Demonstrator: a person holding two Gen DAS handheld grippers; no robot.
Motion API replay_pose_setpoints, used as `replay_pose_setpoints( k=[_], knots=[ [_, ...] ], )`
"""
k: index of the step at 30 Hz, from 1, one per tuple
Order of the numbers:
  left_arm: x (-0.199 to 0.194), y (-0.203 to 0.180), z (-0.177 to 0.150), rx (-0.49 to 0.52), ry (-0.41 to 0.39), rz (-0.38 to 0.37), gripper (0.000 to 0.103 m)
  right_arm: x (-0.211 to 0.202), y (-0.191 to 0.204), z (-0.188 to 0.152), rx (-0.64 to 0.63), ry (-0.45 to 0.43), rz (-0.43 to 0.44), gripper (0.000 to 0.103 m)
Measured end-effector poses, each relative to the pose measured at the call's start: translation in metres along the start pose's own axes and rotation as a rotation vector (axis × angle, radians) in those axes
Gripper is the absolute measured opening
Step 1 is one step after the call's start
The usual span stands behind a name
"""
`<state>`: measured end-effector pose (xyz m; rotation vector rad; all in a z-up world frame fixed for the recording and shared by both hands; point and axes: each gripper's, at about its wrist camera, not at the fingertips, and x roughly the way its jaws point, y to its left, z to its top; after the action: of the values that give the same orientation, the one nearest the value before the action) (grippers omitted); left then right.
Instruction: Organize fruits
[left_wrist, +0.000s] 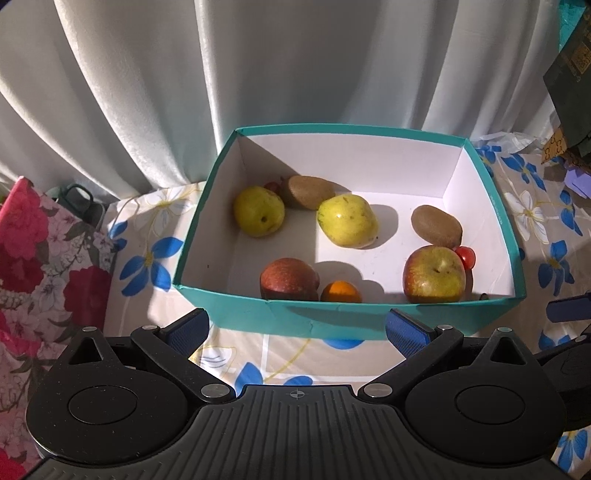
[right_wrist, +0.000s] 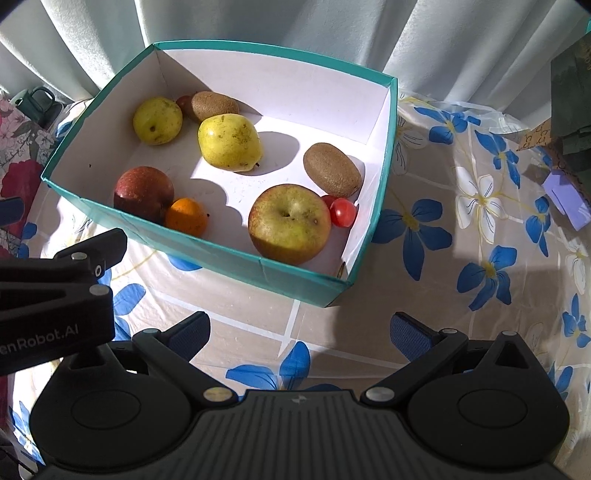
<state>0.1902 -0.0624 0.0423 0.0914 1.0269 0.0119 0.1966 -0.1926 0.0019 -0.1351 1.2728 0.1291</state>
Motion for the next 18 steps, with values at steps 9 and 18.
replay_pose_setpoints(
  k=[9, 18],
  knots=[
    [0.017, -0.003, 0.015, 0.008, 0.043, 0.012, 0.103, 0.006, 0.006, 0.014, -0.013, 0.009, 0.004, 0.103],
    [0.026, -0.001, 0.02, 0.006, 0.07, 0.032, 0.103, 0.012, 0.006, 0.025, 0.005, 0.027, 0.011, 0.103]
  ],
)
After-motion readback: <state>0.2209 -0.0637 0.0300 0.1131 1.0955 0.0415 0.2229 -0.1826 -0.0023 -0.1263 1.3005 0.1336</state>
